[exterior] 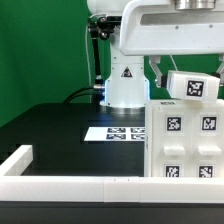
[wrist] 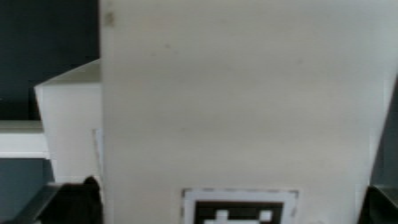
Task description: Assemble cabinet
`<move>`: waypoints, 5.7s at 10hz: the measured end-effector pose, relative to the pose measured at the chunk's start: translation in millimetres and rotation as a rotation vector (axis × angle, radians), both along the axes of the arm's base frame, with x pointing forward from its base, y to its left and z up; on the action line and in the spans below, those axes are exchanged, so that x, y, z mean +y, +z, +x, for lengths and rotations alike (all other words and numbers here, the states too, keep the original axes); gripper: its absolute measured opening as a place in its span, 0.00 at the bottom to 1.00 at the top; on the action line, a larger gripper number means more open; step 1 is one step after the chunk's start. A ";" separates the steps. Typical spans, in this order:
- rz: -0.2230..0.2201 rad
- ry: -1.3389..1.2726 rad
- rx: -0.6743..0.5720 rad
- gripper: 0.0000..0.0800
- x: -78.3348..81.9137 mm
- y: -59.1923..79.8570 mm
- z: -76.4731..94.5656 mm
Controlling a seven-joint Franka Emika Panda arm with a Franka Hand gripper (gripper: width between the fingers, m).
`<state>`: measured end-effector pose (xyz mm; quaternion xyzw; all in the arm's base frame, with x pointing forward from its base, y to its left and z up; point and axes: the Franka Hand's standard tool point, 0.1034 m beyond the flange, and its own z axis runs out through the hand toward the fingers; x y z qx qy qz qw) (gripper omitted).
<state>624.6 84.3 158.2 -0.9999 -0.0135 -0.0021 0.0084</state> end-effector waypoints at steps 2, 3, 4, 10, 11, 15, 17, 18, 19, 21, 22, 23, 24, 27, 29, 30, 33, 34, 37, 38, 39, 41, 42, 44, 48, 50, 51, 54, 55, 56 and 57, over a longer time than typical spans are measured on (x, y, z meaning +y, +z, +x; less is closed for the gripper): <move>0.000 0.000 0.000 0.81 0.0 -0.1 0.0; 0.000 0.000 0.000 0.81 0.0 -0.2 -0.1; 0.002 -0.003 0.001 0.81 0.2 -0.2 -0.2; 0.013 -0.021 0.010 0.75 1.0 -4.1 -4.8; 0.013 -0.020 0.010 0.67 1.1 -4.5 -4.9; 0.013 -0.021 0.011 0.67 1.0 -4.9 -5.0; 0.013 -0.021 0.011 0.67 1.0 -4.9 -5.0; 0.013 -0.021 0.011 0.67 1.0 -4.9 -5.0; 0.013 -0.021 0.011 0.67 1.0 -4.9 -5.0; 0.014 -0.107 0.007 0.67 1.0 -5.5 -3.8; 0.016 -0.197 0.003 0.67 0.9 -5.6 -2.9; 0.017 -0.329 0.005 0.67 1.0 -5.7 -2.9; 0.019 -0.450 0.006 0.67 3.1 -6.0 -3.1; 0.025 -0.638 0.006 0.67 7.6 -6.0 -2.5; 0.033 -0.759 0.013 0.67 9.0 -6.2 -2.7; 0.038 -0.879 0.022 0.67 10.0 -6.2 -3.3; 0.077 -1.270 0.044 0.67 9.8 -7.2 -3.7; 0.106 -1.402 0.055 0.67 11.4 -7.3 -2.1; 0.131 -1.634 0.070 0.67 17.9 -6.6 0.0; 0.131 -1.637 0.070 0.67 17.8 -6.6 0.1; 0.130 -1.627 0.070 0.67 17.5 -6.8 0.0; 0.130 -1.614 0.070 0.79 18.0 -6.5 -0.1; 0.122 -1.556 0.080 0.79 18.3 0.7 -1.6; 0.134 -1.491 0.090 0.81 22.8 24.3 -1.1; 0.134 -1.253 0.076 0.81 23.9 24.0 -1.0; 0.121 -0.990 0.089 0.81 25.8 27.0 -4.3; 0.107 -0.806 0.088 0.81 27.1 29.4 -5.1; 0.113 -0.441 0.069 0.81 28.4 32.0 -3.7; 0.114 -0.385 0.065 0.81 28.1 31.8 -3.8; 0.115 -0.314 0.060 0.81 27.8 31.8 -3.7; 0.116 -0.257 0.056 0.81 27.8 31.6 -3.8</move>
Offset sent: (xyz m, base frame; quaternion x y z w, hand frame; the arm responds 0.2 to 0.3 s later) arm 0.0000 0.0000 0.0000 0.0000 0.0000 0.0000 1.0000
